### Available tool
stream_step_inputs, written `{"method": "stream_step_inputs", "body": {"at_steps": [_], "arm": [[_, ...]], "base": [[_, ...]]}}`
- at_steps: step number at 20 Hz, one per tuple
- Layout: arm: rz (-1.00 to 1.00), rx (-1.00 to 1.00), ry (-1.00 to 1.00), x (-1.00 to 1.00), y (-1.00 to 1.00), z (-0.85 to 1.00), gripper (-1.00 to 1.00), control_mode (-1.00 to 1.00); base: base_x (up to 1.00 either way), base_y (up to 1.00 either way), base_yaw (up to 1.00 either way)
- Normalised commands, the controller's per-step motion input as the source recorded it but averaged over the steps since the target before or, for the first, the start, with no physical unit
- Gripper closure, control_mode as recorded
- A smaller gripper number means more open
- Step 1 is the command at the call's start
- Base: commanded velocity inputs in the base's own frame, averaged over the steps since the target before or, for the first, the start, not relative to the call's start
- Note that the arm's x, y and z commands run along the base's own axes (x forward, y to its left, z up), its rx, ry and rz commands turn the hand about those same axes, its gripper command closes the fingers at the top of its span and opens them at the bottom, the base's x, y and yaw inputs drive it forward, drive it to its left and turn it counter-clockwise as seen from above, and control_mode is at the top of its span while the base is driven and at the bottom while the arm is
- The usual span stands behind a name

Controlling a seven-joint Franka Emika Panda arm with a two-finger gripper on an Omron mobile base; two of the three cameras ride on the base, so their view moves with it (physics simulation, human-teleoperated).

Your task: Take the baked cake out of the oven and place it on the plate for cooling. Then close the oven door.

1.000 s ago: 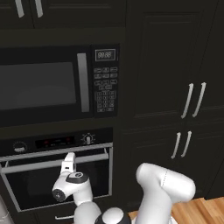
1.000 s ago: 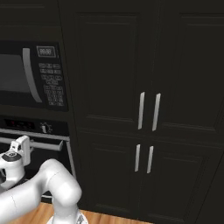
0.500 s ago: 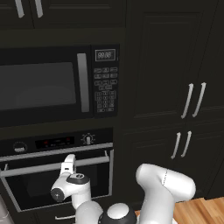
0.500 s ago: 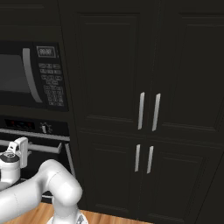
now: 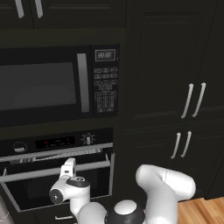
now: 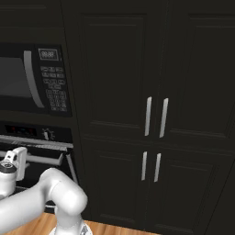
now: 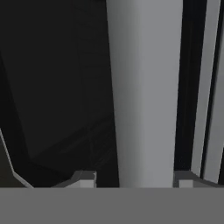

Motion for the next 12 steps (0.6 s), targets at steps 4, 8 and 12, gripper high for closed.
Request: {"method": "stream_step_inputs", "body": {"at_steps": [4,8,12], "arm": [[-0.01,0.0,0.14,-0.54,0.17,-0.49,1.0,-1.0],[-0.01,0.0,0.17,-0.53,0.17,-0.48,1.0,-1.0],[-0.01,0.0,0.19,-0.52,0.18,-0.47,1.0,-1.0]], "base": [[0.0,0.0,0.0],[0.0,0.0,0.0],[0.0,0.0,0.0]]}}
